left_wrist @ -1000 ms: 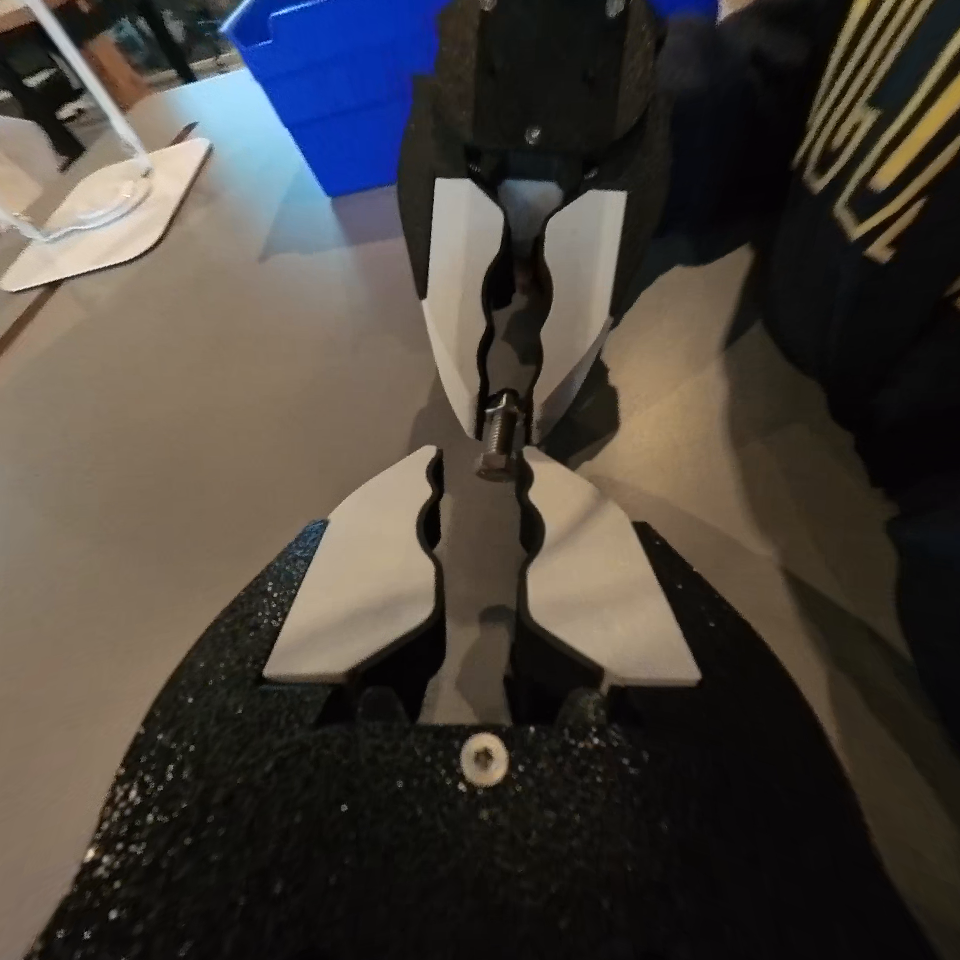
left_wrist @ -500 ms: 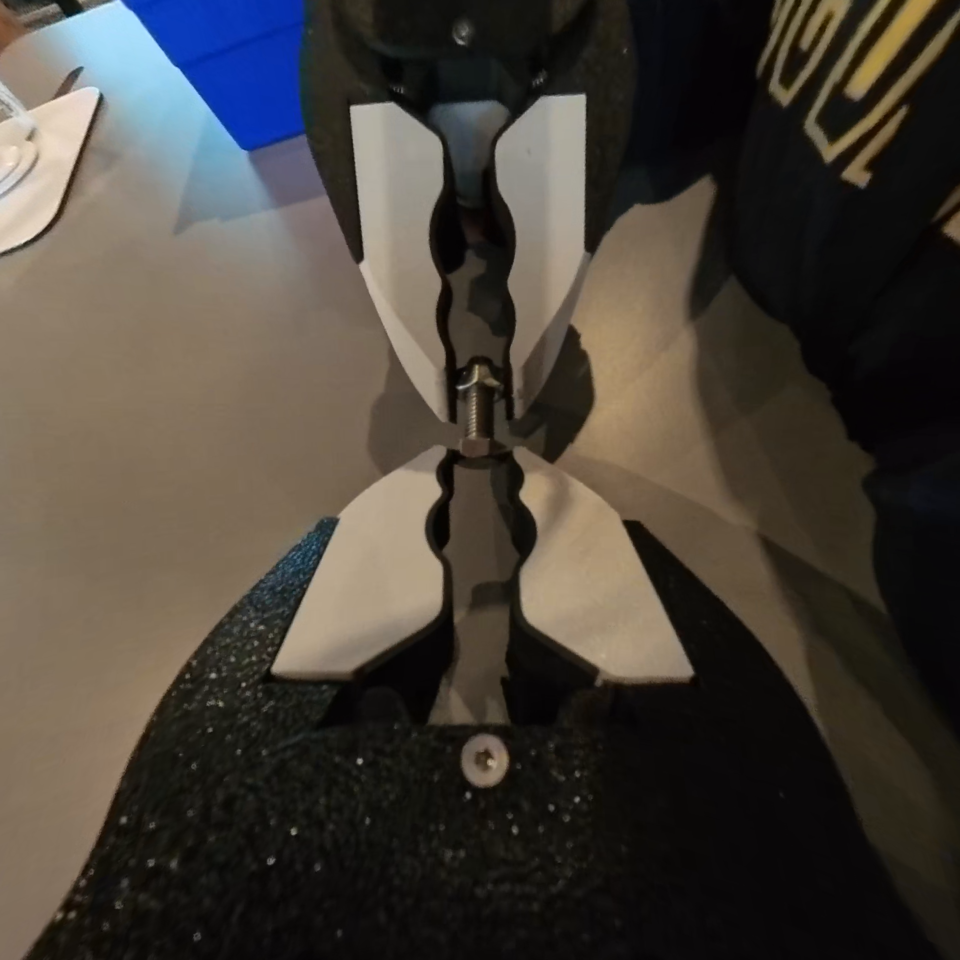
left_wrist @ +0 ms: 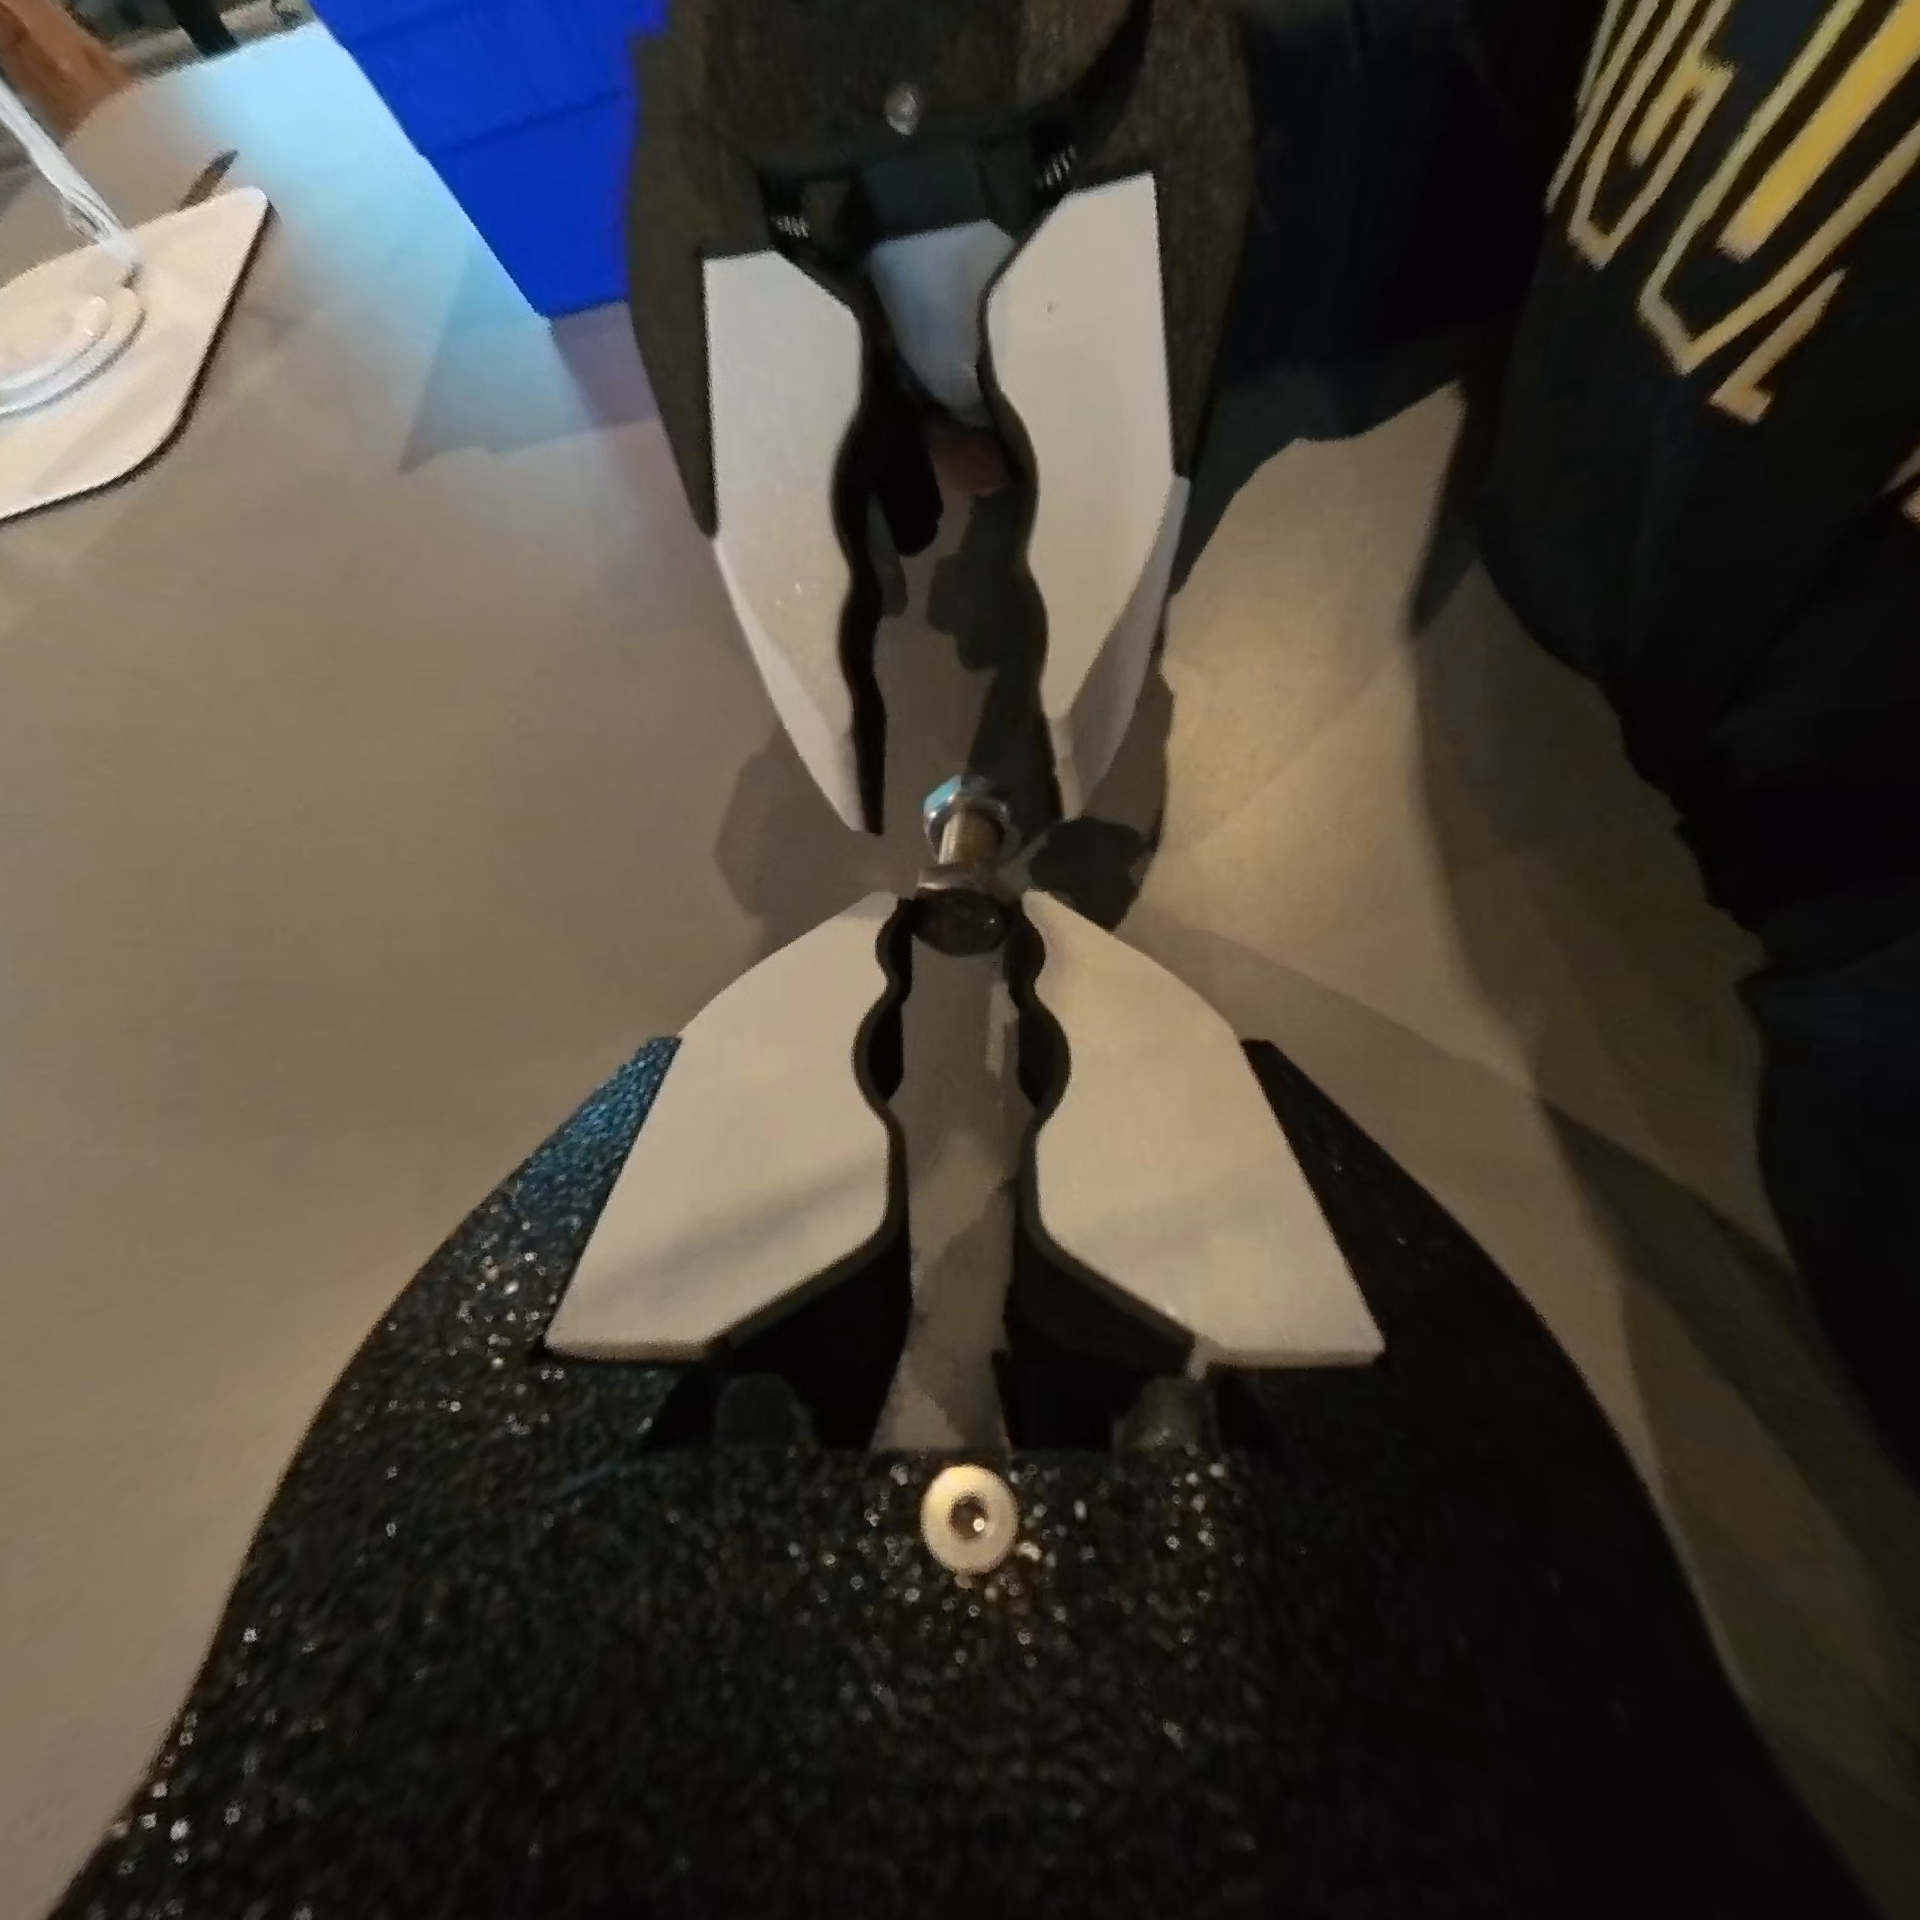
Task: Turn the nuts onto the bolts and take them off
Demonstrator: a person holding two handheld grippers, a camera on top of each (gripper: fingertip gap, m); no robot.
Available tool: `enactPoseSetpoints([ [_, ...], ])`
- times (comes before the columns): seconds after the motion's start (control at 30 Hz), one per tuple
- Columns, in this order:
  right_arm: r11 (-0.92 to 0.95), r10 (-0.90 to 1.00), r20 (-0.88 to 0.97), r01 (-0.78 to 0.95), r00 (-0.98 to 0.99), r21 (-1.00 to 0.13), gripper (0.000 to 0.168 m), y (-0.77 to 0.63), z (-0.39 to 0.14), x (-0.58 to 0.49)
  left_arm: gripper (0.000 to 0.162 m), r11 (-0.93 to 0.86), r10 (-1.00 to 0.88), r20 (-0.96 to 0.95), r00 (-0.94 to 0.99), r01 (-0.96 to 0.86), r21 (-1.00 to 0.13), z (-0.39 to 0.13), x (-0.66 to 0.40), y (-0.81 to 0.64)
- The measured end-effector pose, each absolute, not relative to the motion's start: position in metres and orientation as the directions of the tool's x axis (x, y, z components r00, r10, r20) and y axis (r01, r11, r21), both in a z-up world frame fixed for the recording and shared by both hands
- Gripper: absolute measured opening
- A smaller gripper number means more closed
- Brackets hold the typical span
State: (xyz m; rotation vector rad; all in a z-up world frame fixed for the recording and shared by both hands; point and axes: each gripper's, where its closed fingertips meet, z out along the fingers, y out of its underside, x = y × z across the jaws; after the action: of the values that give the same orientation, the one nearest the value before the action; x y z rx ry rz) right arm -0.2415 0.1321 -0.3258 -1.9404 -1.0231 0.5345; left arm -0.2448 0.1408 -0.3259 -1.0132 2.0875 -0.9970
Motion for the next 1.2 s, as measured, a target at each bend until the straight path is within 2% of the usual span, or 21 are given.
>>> enactPoseSetpoints([
  [0.43, -0.276, 0.855, 0.005, 0.463, 0.519, -0.842, 0.034, 0.125, -0.325, -0.243, 0.017, 0.415, -0.832, -0.177, -0.525, -0.380, -0.827, -0.325, -0.245, 0.142],
  [0.73, -0.244, 0.877, -0.015, 0.419, 0.480, -0.875, 0.027, 0.118, -0.314, -0.244, 0.016, 0.418, -0.832, -0.178, -0.525, -0.383, -0.824, -0.325, -0.245, 0.142],
  [0.83, -0.238, 0.846, 0.003, 0.384, 0.532, -0.892, 0.040, 0.127, -0.310, -0.242, 0.016, 0.423, -0.830, -0.182, -0.527, -0.382, -0.822, -0.325, -0.245, 0.141],
  [0.93, -0.245, 0.851, 0.014, 0.421, 0.526, -0.873, 0.042, 0.126, -0.316, -0.243, 0.016, 0.424, -0.829, -0.183, -0.528, -0.380, -0.822, -0.325, -0.246, 0.141],
  [1.1, -0.245, 0.867, 0.007, 0.438, 0.499, -0.865, 0.039, 0.120, -0.319, -0.247, 0.016, 0.417, -0.832, -0.177, -0.526, -0.382, -0.824, -0.325, -0.246, 0.141],
  [1.2, -0.236, 0.896, -0.030, 0.419, 0.443, -0.877, 0.022, 0.113, -0.315, -0.248, 0.016, 0.422, -0.833, -0.183, -0.522, -0.388, -0.820, -0.326, -0.245, 0.142],
])
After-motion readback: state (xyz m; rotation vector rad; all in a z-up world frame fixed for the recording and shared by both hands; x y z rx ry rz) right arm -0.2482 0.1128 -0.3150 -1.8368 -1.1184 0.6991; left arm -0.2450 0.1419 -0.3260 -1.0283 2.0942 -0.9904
